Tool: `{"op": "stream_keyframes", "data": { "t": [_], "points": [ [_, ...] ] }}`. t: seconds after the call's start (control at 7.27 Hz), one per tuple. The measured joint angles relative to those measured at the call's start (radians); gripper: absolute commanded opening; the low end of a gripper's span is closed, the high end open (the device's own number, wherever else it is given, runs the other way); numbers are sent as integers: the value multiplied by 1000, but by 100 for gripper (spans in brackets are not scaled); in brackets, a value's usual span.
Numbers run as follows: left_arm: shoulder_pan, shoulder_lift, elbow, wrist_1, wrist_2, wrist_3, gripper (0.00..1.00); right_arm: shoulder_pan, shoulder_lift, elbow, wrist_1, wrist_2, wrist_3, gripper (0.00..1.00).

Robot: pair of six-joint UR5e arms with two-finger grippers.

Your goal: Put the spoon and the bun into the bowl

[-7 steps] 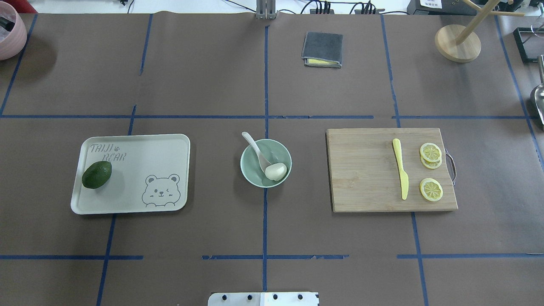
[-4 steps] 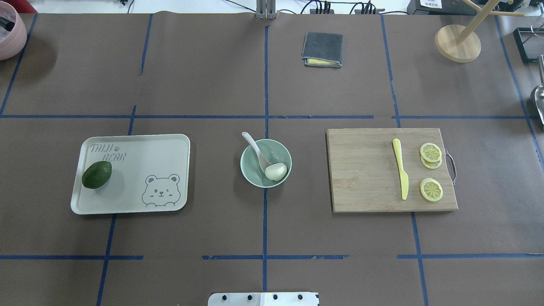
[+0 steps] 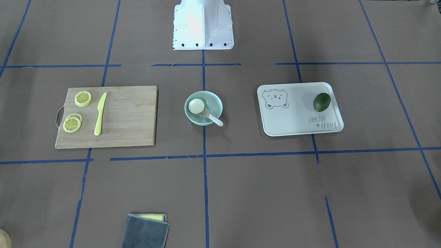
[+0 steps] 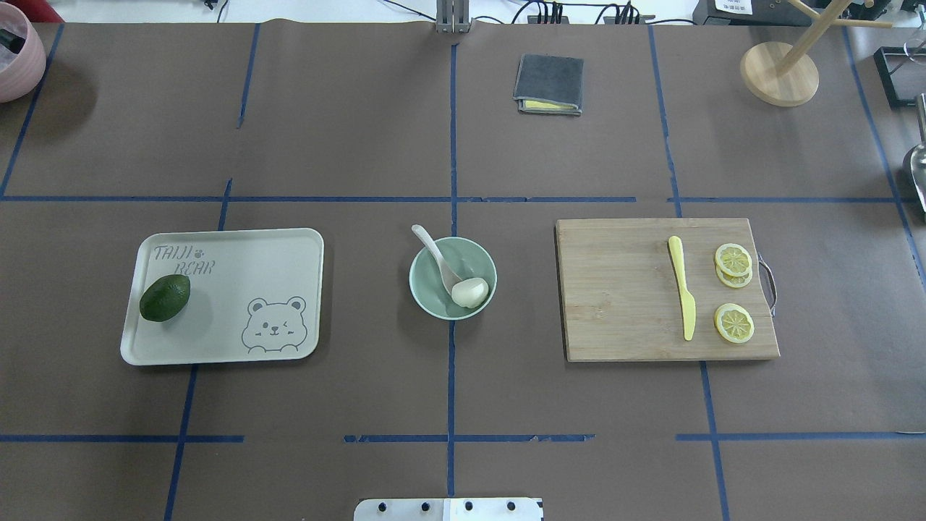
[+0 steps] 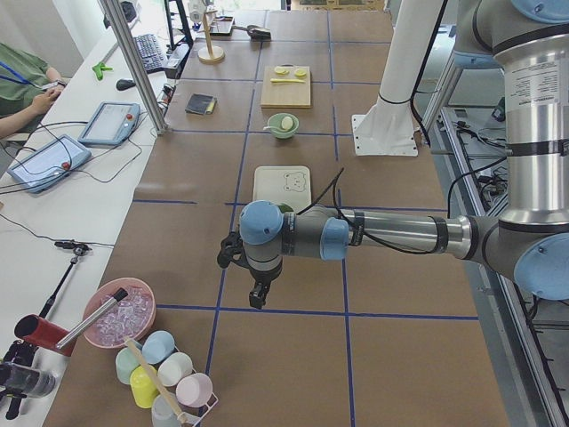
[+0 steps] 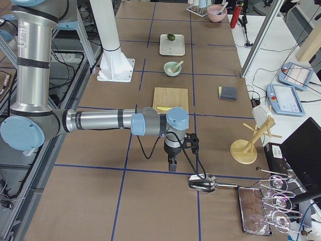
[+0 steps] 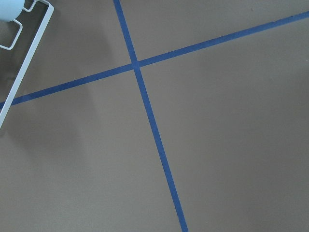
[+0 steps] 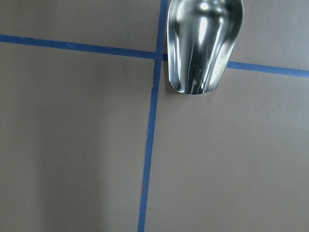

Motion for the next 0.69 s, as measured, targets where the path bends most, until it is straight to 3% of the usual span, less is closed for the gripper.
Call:
{"op": "stream_keyframes", "data": {
  "t": [0.69],
  "points": [
    [-1, -1, -13, 0, 0, 0, 100, 0, 0, 0, 1, 0, 0, 100]
  ]
}}
